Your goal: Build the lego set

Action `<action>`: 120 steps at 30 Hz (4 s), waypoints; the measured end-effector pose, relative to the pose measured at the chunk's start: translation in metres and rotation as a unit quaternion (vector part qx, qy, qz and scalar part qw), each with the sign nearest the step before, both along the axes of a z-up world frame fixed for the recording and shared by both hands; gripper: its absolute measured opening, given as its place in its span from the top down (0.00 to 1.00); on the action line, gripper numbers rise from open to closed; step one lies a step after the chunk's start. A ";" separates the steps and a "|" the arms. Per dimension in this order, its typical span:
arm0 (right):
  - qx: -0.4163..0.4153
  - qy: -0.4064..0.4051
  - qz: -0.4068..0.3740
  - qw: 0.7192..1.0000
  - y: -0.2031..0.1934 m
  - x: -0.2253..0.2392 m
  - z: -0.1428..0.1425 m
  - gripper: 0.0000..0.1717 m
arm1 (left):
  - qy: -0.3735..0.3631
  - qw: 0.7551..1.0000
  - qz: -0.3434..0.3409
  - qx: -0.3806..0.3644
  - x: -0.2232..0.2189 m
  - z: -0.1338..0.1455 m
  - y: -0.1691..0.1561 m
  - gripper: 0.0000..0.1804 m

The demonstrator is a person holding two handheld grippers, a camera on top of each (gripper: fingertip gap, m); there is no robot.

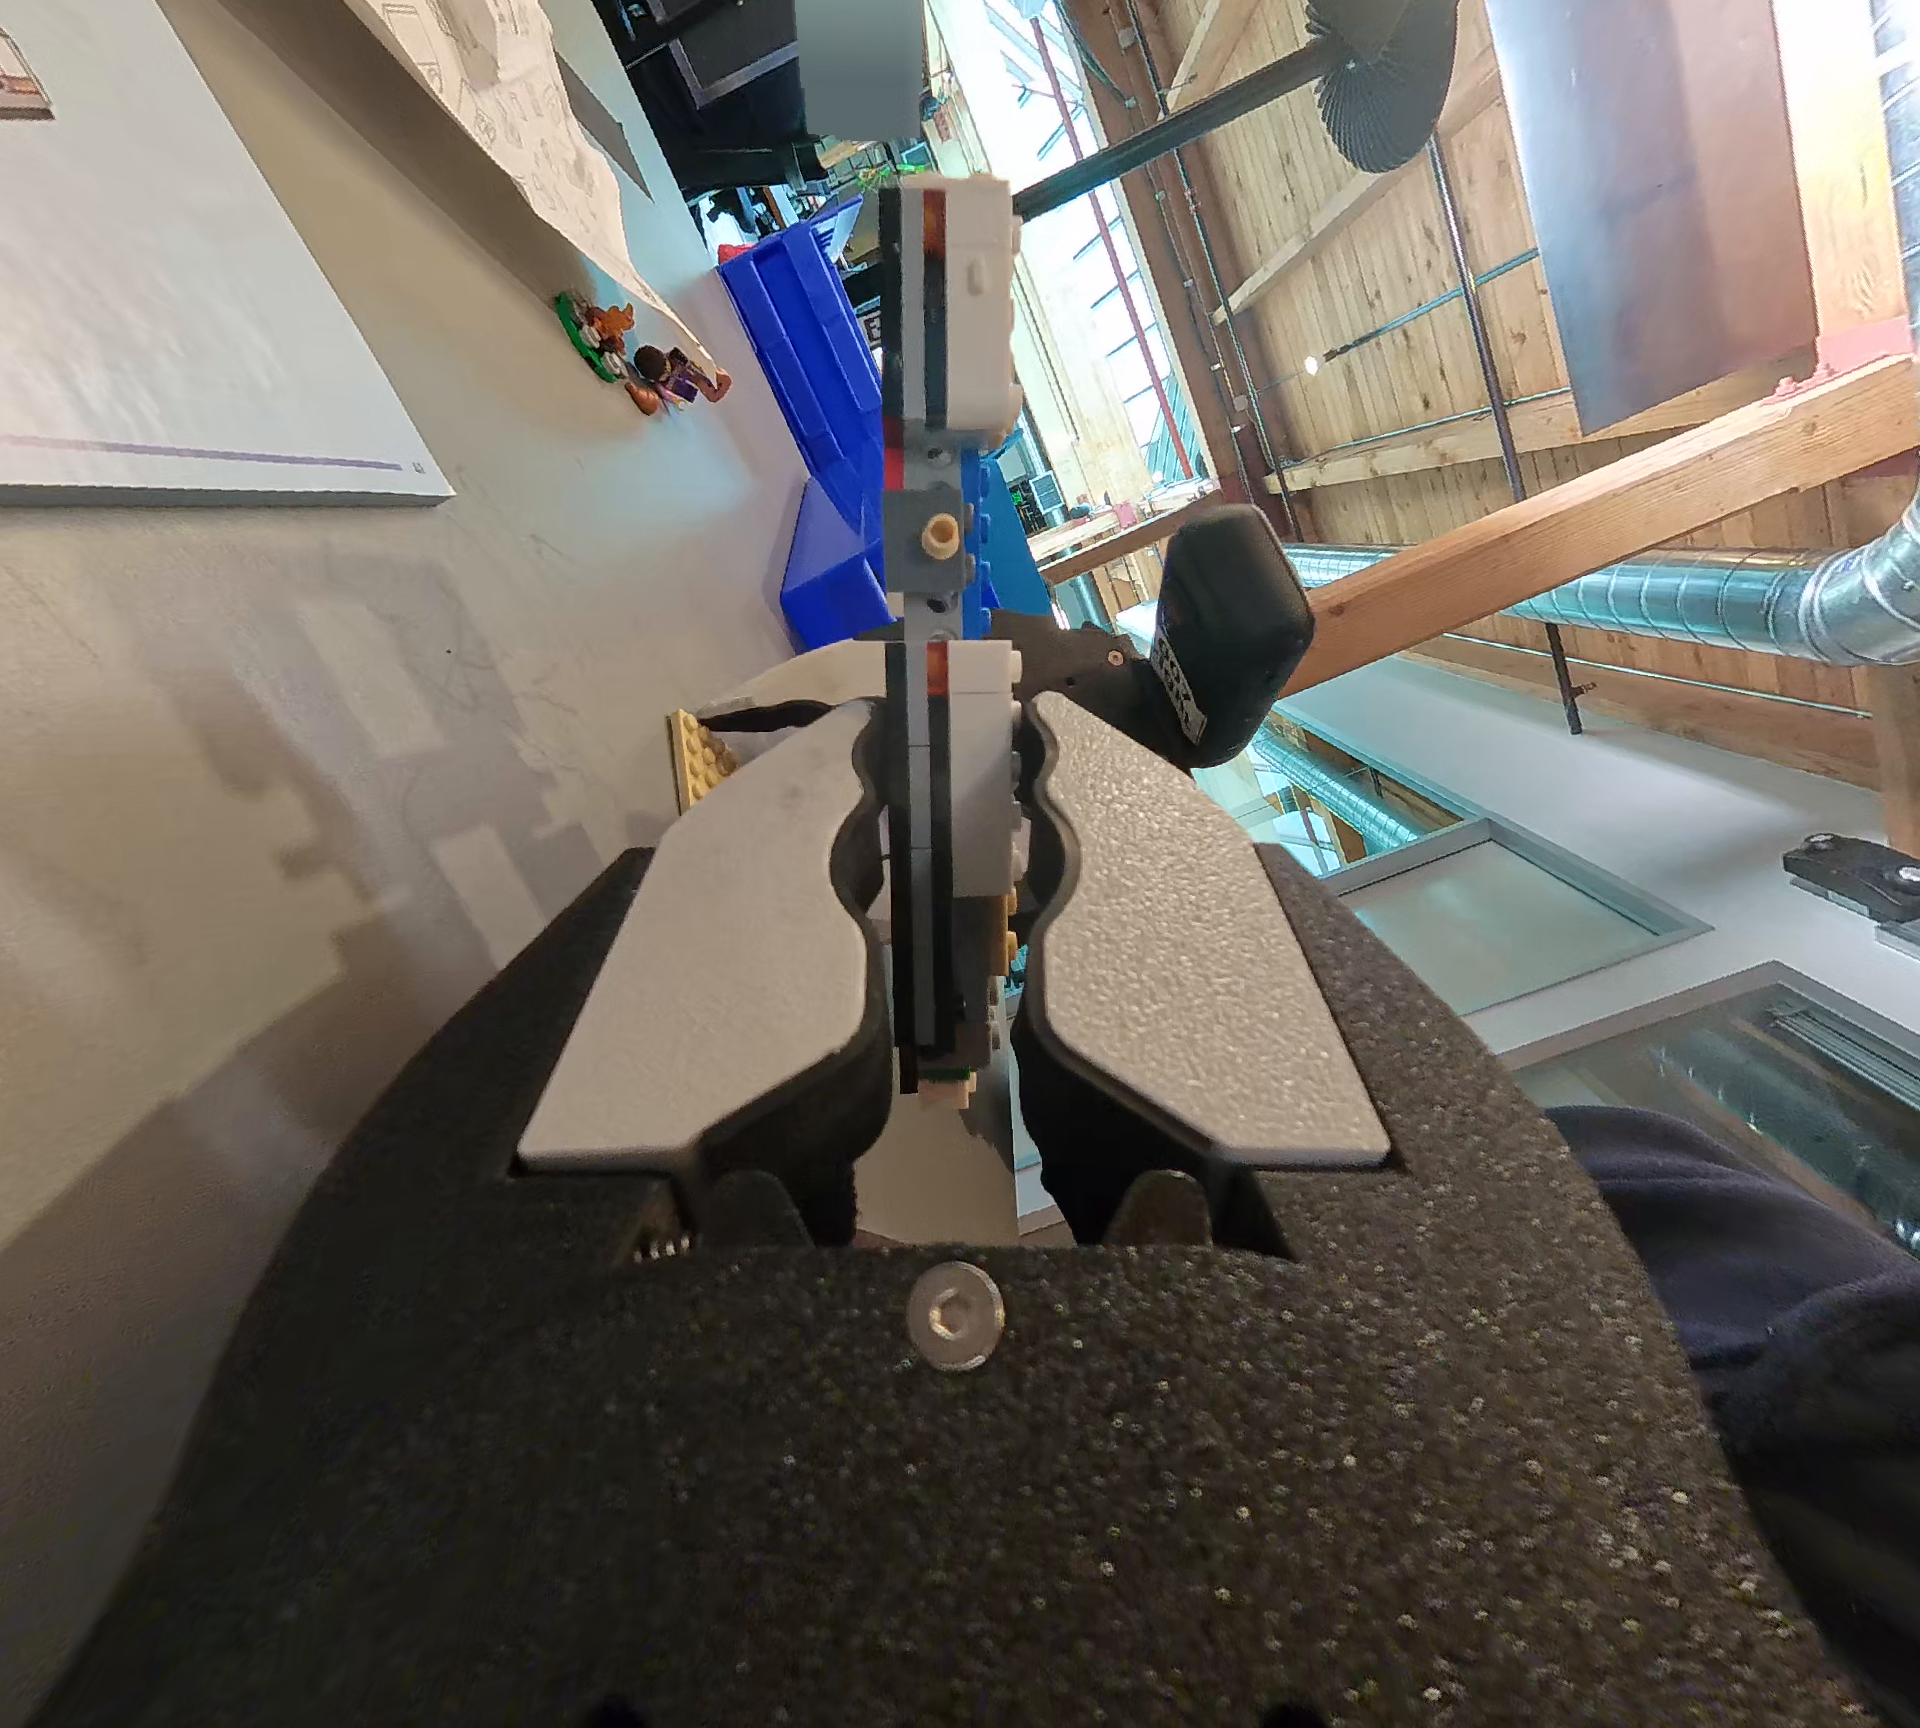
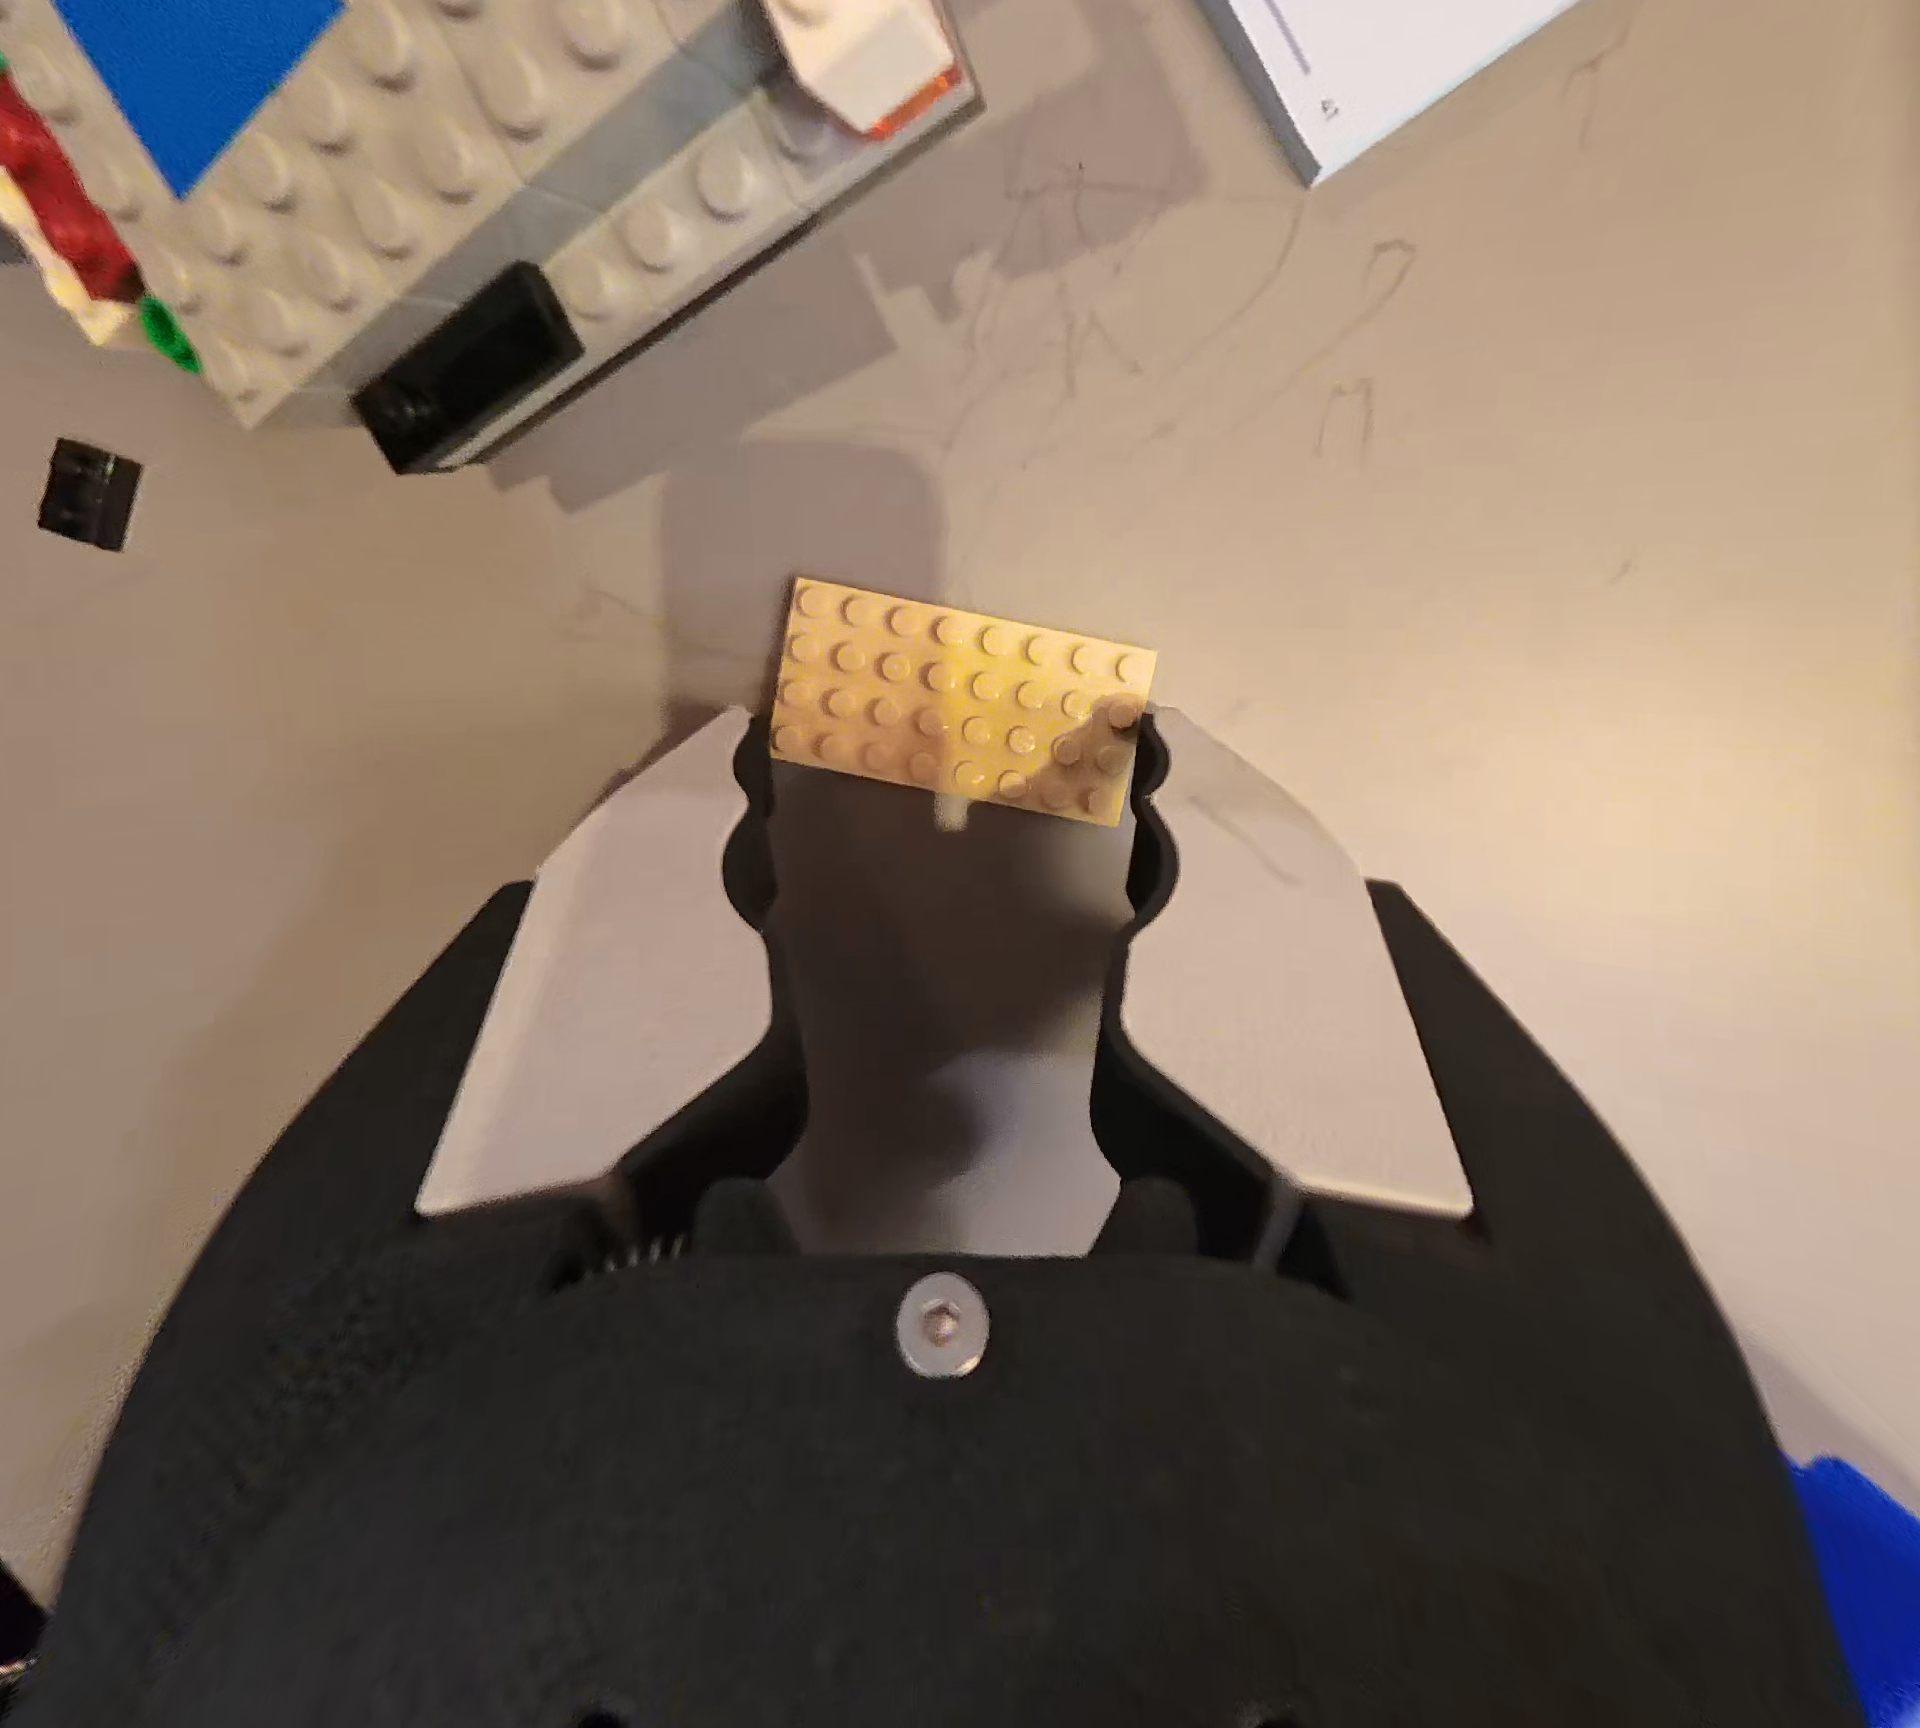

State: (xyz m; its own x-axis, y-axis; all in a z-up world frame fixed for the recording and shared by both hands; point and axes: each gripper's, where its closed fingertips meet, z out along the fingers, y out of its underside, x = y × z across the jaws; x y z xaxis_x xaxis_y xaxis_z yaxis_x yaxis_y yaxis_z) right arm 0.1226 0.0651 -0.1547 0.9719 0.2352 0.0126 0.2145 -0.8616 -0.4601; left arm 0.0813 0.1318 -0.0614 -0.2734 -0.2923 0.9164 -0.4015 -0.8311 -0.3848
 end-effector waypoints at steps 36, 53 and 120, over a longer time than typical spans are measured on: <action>0.158 -0.074 0.017 0.985 0.044 -0.022 0.105 0.61 | 0.007 0.996 -0.017 -0.091 -0.002 0.002 -0.010 0.87; 0.157 -0.088 0.028 0.983 0.042 -0.022 0.102 0.61 | 0.007 0.995 -0.020 -0.101 -0.002 0.002 -0.012 0.87; 0.148 0.296 0.049 0.942 -0.007 -0.036 0.125 0.79 | -0.103 0.975 -0.168 0.104 -0.027 0.025 -0.071 0.87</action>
State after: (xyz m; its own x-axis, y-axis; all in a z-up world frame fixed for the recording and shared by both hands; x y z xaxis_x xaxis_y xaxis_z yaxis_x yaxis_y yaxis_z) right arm 0.0863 0.0577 -0.0298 0.8030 0.3950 -0.4464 -0.0848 -0.6656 -0.7415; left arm 0.0548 0.0609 -0.0362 -0.5578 -0.3284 0.7622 -0.5332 -0.5620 -0.6324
